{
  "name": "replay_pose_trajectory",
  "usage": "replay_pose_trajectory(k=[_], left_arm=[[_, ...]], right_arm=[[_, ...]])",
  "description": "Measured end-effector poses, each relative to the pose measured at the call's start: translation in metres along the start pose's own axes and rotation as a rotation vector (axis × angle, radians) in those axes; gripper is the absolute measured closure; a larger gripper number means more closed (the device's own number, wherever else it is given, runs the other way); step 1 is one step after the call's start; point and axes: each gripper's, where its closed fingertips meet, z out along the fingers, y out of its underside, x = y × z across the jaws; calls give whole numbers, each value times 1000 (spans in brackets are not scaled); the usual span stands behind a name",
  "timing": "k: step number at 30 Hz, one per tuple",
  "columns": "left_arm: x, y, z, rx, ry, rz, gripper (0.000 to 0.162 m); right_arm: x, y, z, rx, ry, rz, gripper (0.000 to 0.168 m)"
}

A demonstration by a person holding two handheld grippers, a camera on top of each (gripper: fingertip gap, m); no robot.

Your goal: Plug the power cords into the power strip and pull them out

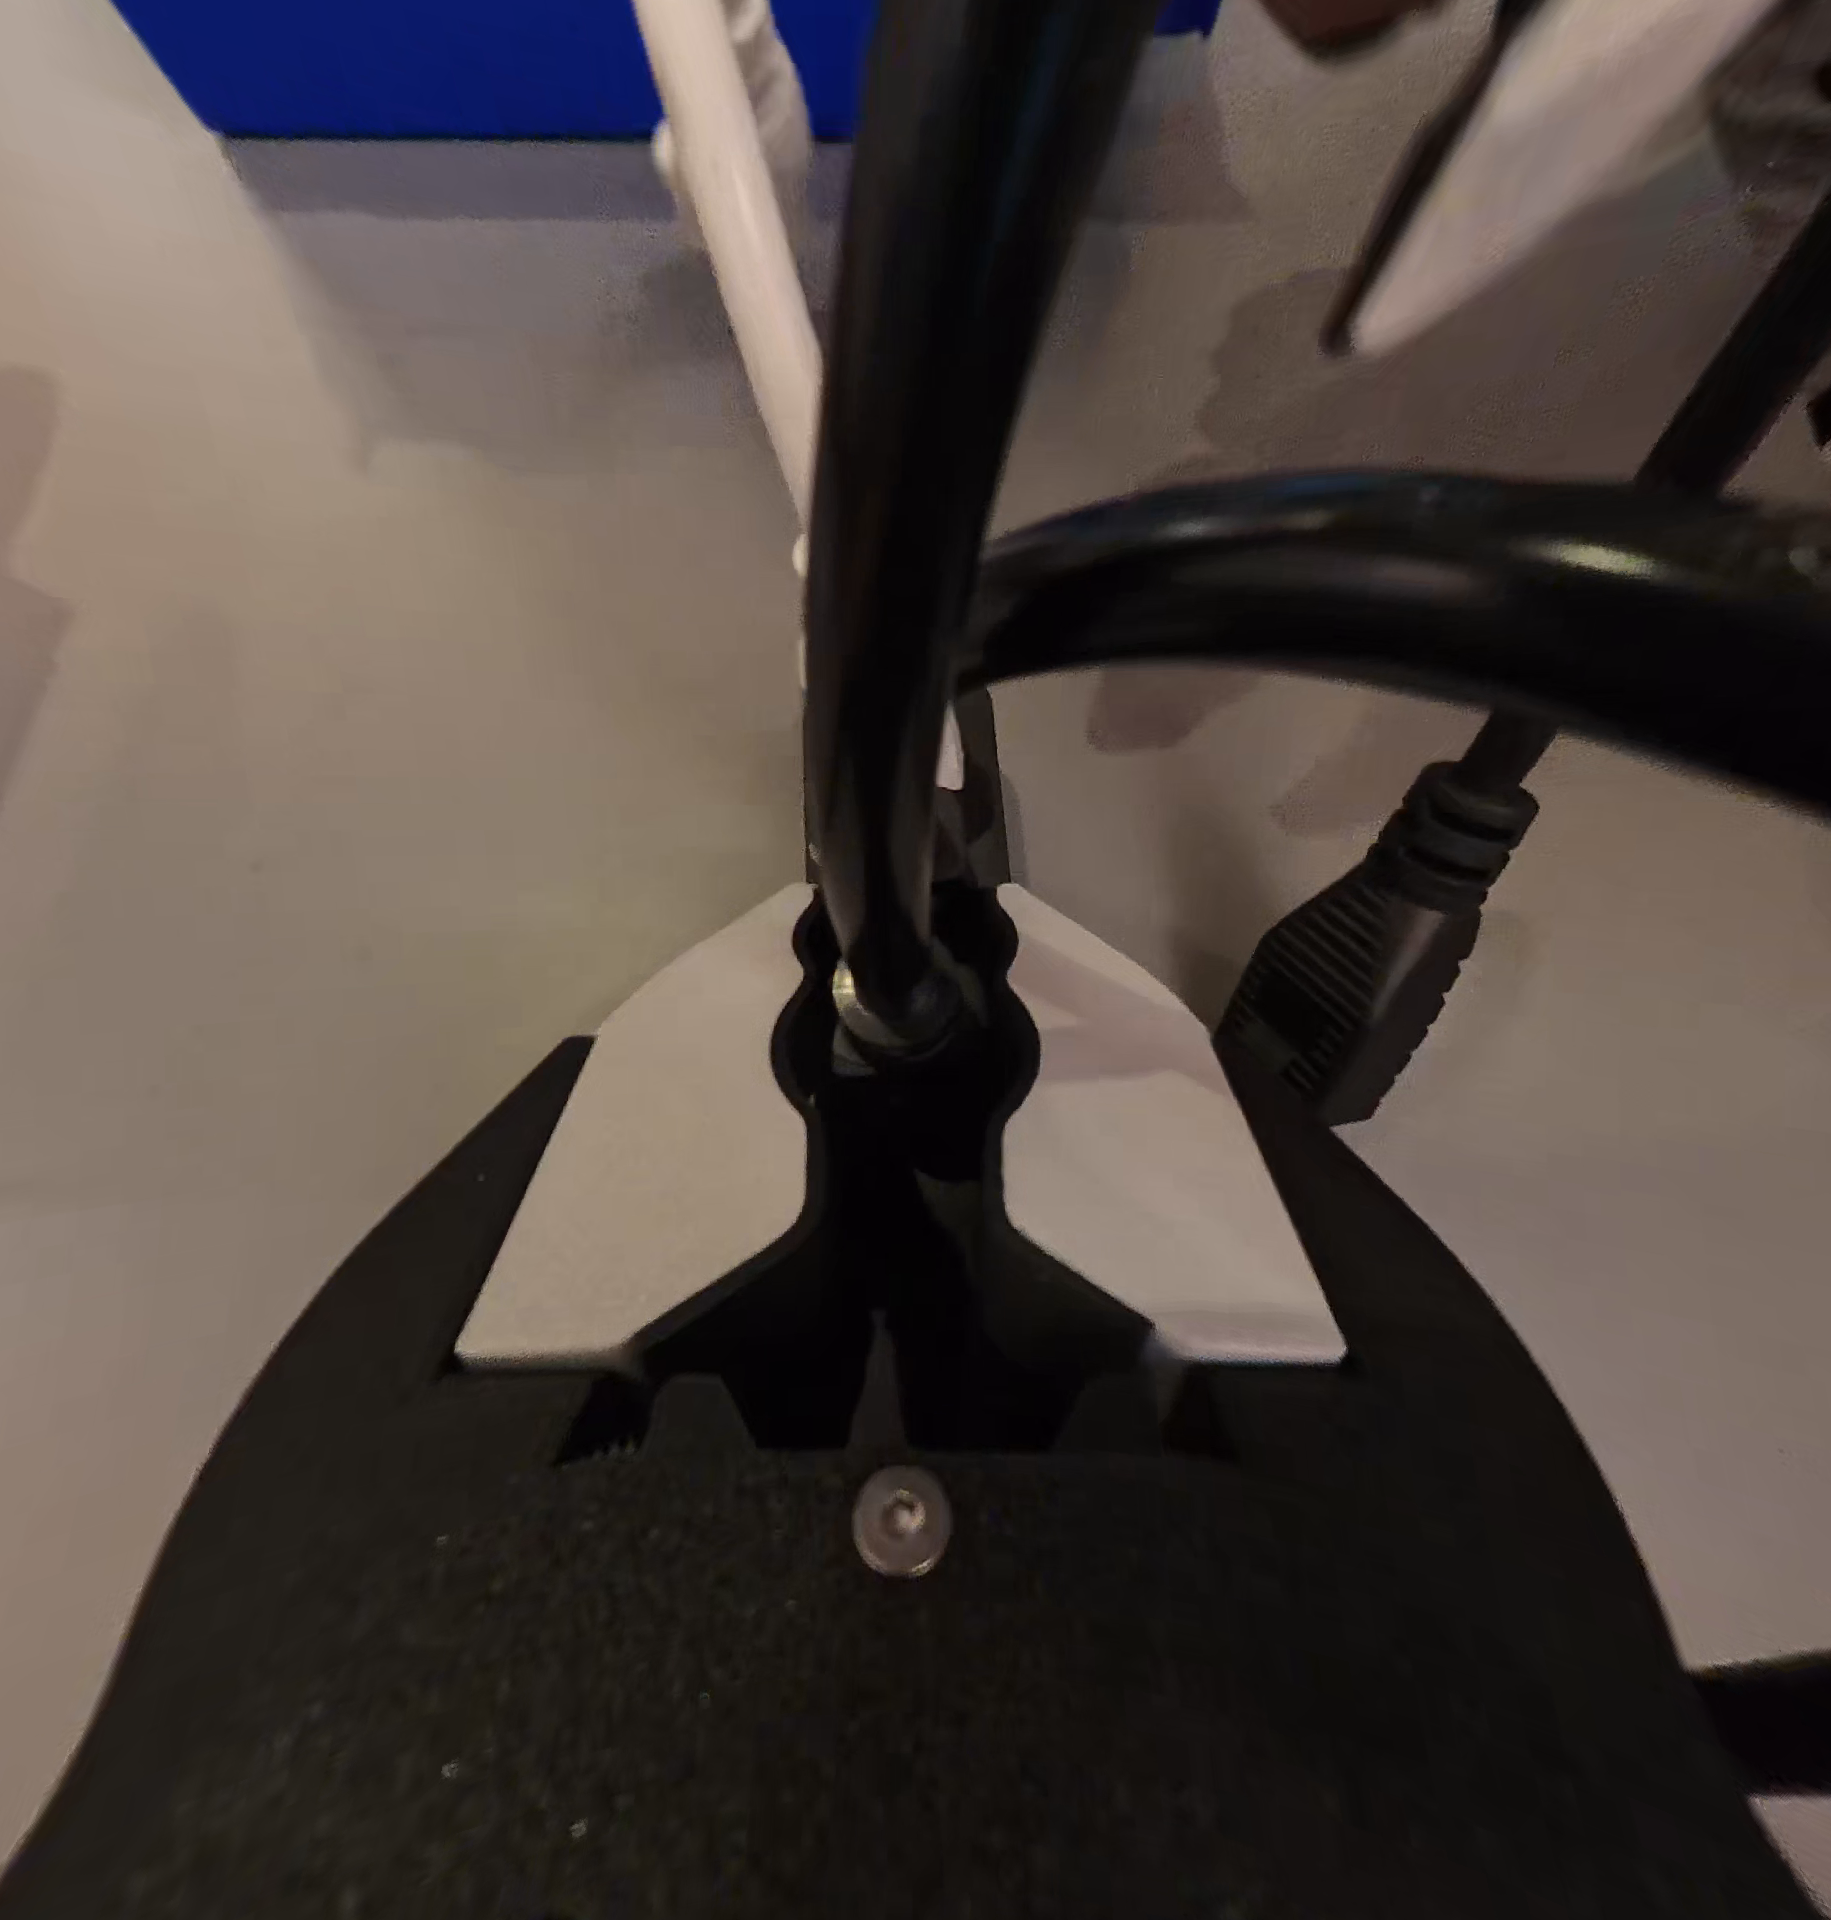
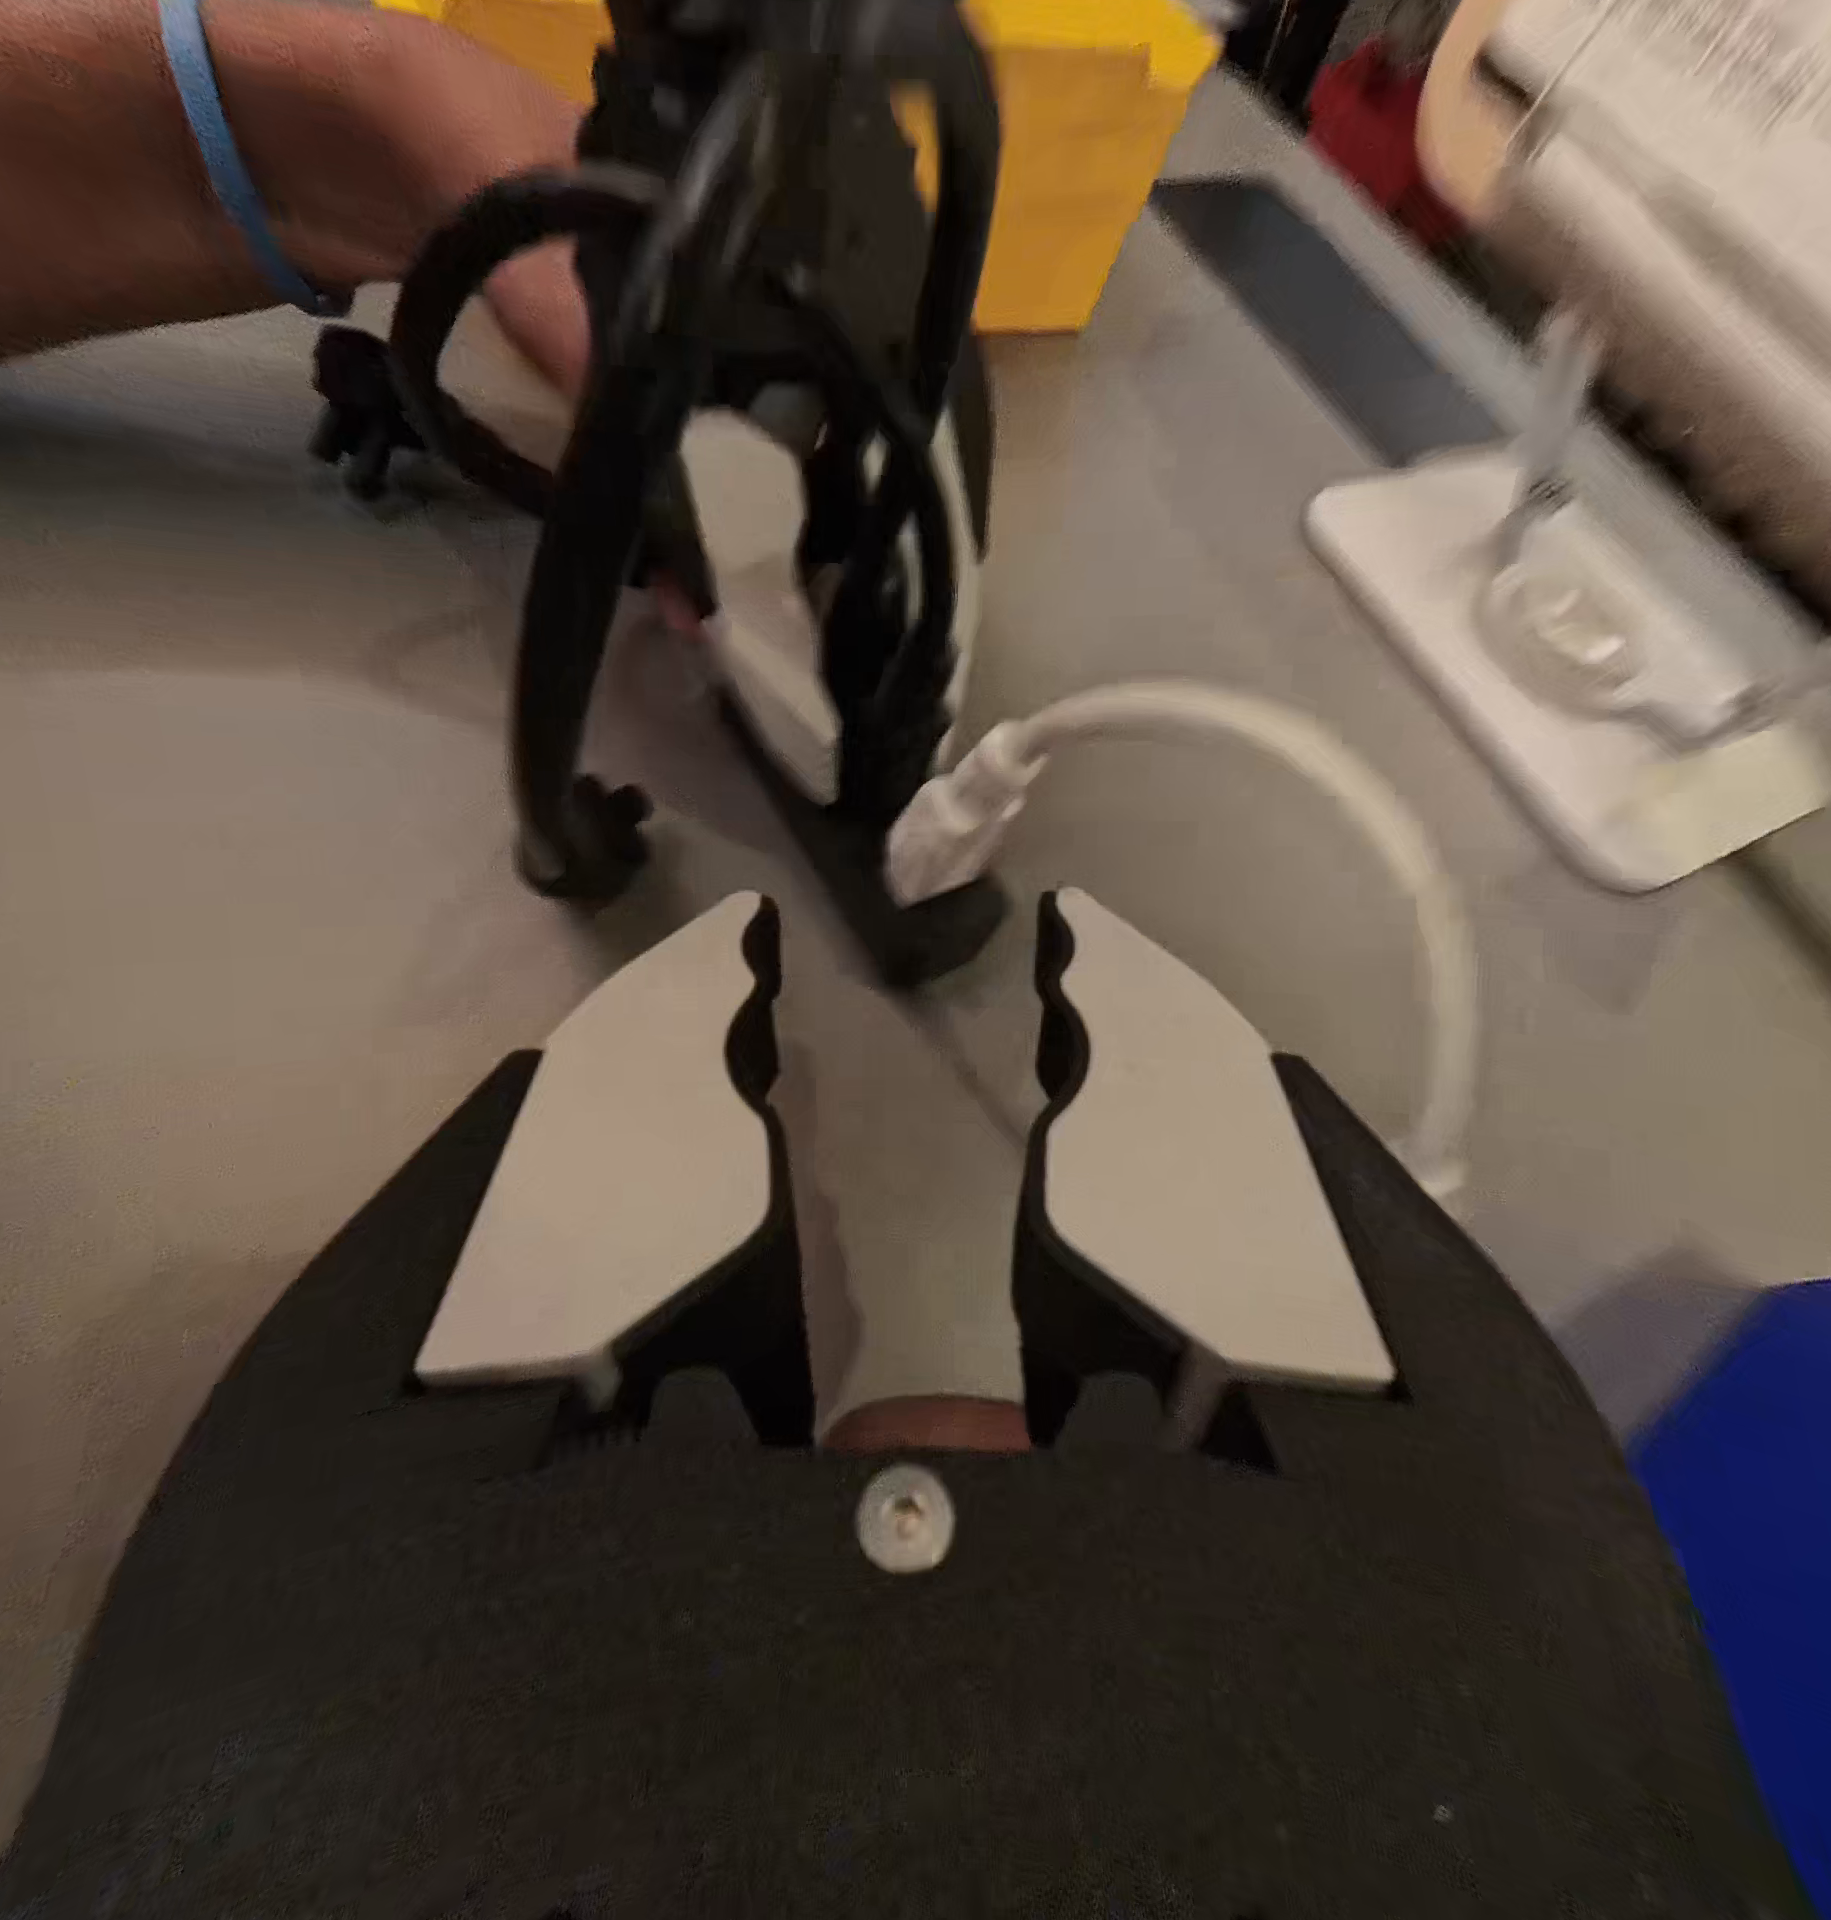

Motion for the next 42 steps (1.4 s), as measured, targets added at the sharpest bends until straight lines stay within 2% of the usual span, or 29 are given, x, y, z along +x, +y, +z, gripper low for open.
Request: replay_pose_trajectory(k=[2, 5, 8, 10, 13, 16, 17, 20, 22, 24, 29, 35, 42], left_arm=[[2, -2, 4, -3, -14, 39, 135], [3, -4, 7, -4, -36, 81, 135], [4, -4, 8, -3, -45, 101, 135], [3, -4, 8, 0, -52, 107, 135], [2, -4, 7, 6, -72, 118, 135], [1, -4, 7, 14, -99, 133, 135], [1, -4, 7, 16, -103, 133, 135], [1, -4, 7, 16, -103, 128, 134], [0, -4, 7, 15, -100, 118, 134], [0, -4, 7, 16, -98, 105, 134], [-2, -4, 7, 16, -108, 84, 134], [-3, -3, 7, 17, -108, 70, 134], [-4, -4, 7, 32, -114, 64, 134]], right_arm=[[17, -16, -6, -29, -2, -131, 121], [28, -28, -5, -157, -119, -305, 117], [34, -38, 3, -305, -252, -414, 120], [24, -27, 16, -444, -415, -400, 114], [14, -4, 31, -623, -574, -374, 119], [21, 13, 36, -746, -587, -386, 124], [24, 15, 42, -767, -574, -366, 120], [14, 25, 49, -833, -662, -310, 122], [13, 35, 52, -893, -688, -339, 128], [9, 33, 53, -867, -747, -336, 141], [8, 28, 58, -757, -796, -362, 141], [9, 26, 59, -679, -742, -336, 143], [11, 24, 58, -627, -667, -405, 144]])
